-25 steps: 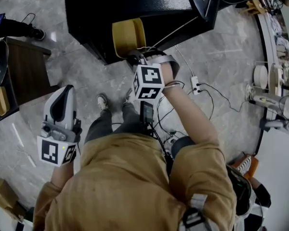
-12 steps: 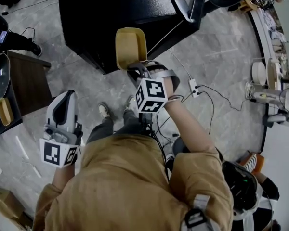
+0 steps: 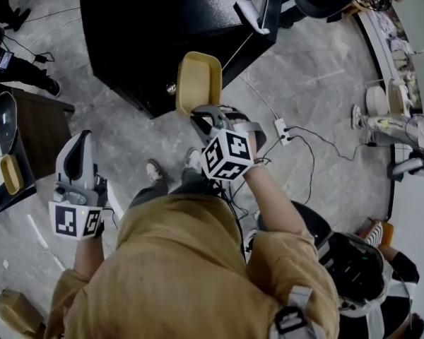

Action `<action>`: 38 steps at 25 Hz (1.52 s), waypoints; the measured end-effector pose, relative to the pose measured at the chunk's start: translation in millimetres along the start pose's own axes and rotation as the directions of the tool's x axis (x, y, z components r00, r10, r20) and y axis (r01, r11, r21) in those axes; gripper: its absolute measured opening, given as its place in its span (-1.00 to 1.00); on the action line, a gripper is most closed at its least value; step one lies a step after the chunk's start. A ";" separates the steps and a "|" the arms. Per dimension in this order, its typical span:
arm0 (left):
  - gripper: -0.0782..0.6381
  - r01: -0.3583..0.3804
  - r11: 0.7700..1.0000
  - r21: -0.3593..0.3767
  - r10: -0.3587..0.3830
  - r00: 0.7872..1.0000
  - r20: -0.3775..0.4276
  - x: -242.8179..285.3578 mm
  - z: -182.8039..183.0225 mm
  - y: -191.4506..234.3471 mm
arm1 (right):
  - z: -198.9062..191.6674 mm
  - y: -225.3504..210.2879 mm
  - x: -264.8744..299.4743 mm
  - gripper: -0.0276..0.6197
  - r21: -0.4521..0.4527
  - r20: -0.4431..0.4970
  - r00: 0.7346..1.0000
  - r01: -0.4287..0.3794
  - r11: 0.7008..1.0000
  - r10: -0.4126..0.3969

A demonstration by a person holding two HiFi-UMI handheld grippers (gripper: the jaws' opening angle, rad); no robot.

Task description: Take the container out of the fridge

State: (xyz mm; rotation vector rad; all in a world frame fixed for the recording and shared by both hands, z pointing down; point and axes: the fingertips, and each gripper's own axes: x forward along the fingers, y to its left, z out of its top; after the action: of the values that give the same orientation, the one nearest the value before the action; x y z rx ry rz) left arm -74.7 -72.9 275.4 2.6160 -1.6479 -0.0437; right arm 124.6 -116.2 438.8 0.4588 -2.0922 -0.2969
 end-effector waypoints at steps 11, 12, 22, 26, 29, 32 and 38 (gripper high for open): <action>-0.78 0.002 1.000 0.014 -0.002 0.999 0.035 -0.9 16.7 -6.1 | -1.8 -13.1 -43.3 -0.86 0.186 0.059 0.995 0.074 0.980 -0.086; -0.78 0.002 1.000 0.015 -0.002 0.999 0.038 -0.9 18.0 -6.3 | -2.3 -14.8 -46.9 -0.86 0.200 0.063 0.994 0.079 0.977 -0.093; -0.78 -0.004 1.000 0.024 0.002 0.999 0.052 -8.3 23.8 -6.9 | -5.3 -21.8 -80.4 -0.86 0.356 0.108 0.978 0.127 0.926 -0.176; -0.78 -0.001 1.000 0.027 0.000 0.998 0.058 -11.0 27.5 -7.0 | -3.8 -22.3 -90.6 -0.86 0.394 0.128 0.971 0.137 0.909 -0.202; -0.78 0.007 1.000 0.026 -0.009 0.997 0.073 -12.3 34.7 -8.2 | 0.0 -25.0 -99.0 -0.86 0.409 0.140 0.965 0.147 0.901 -0.221; -0.78 0.016 0.999 0.031 -0.019 0.996 0.092 -13.3 43.4 -10.7 | 4.6 -27.9 -108.4 -0.86 0.426 0.156 0.959 0.149 0.892 -0.235; -0.78 0.016 0.999 0.032 -0.020 0.993 0.113 -9.0 47.6 -5.2 | 10.8 -38.9 -117.0 -0.86 0.475 0.204 0.942 0.141 0.868 -0.265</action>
State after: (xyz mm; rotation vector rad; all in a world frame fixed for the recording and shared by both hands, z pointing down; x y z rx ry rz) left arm -76.3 -63.8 227.6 2.6985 -1.6723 -0.1725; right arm 180.5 -100.2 329.5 0.9746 -2.3814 0.0235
